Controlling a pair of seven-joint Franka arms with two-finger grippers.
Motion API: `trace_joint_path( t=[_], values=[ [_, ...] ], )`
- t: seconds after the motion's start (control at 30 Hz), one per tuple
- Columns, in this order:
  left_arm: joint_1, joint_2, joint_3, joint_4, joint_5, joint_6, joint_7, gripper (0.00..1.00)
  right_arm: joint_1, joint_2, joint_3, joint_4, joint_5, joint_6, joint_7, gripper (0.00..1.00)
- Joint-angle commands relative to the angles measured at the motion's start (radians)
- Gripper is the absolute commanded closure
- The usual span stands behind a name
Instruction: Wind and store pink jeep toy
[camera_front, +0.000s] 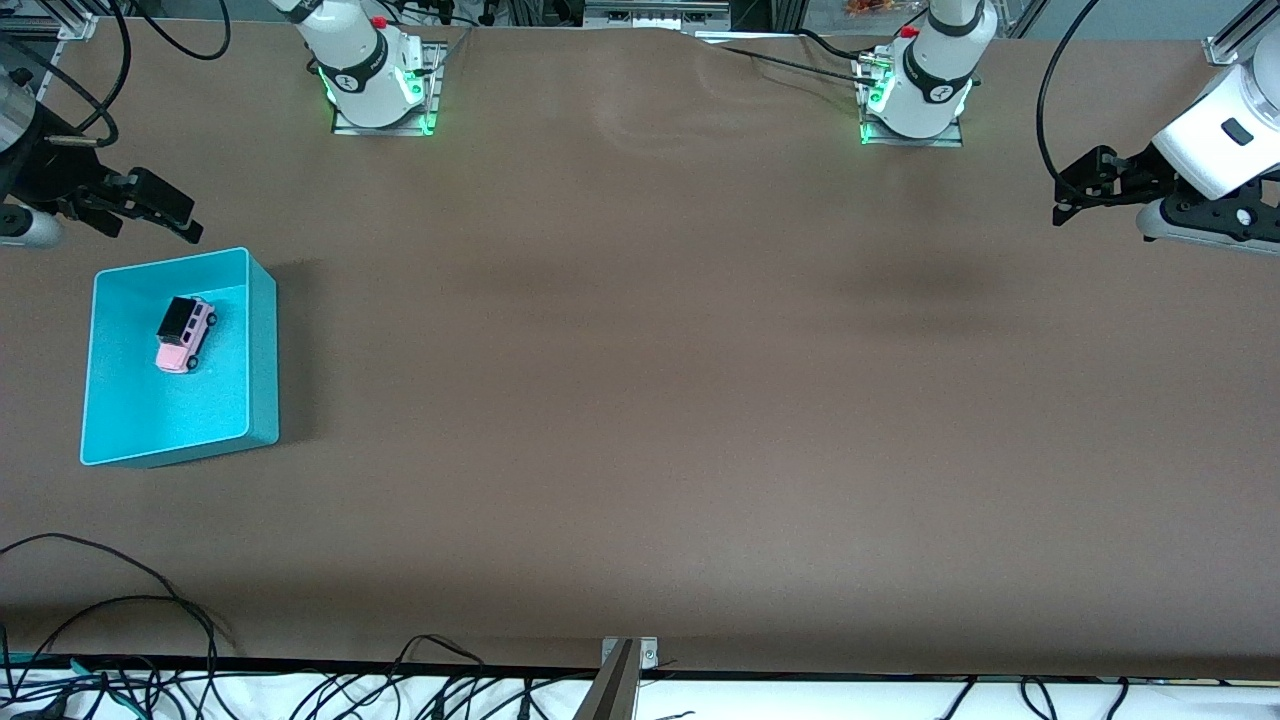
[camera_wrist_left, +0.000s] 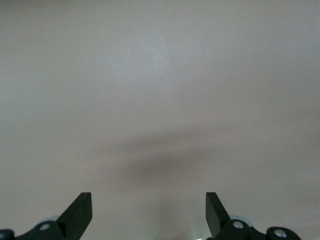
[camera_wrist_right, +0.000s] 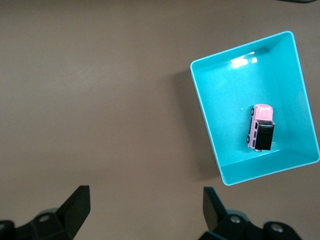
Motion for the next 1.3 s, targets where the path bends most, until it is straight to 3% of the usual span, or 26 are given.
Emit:
trace_joint_path(
  t=[0.0,0.17,0.37,1.27],
  values=[
    [-0.001,0.013,-0.001,0.031,0.012,-0.012,-0.004,0.00,-0.003,0.012,0.021,0.031,-0.045,-0.030,-0.033,0.00],
    [-0.001,0.013,-0.001,0.031,0.012,-0.012,-0.004,0.00,-0.003,0.012,0.053,0.033,-0.099,-0.059,-0.021,0.00],
    [-0.001,0.013,-0.001,0.031,0.012,-0.012,-0.004,0.00,-0.003,0.013,0.050,0.039,-0.093,-0.133,-0.017,0.00],
    [-0.001,0.013,-0.001,0.031,0.012,-0.012,-0.004,0.00,-0.016,0.030,0.038,0.074,-0.071,-0.124,-0.026,0.00]
  ],
)
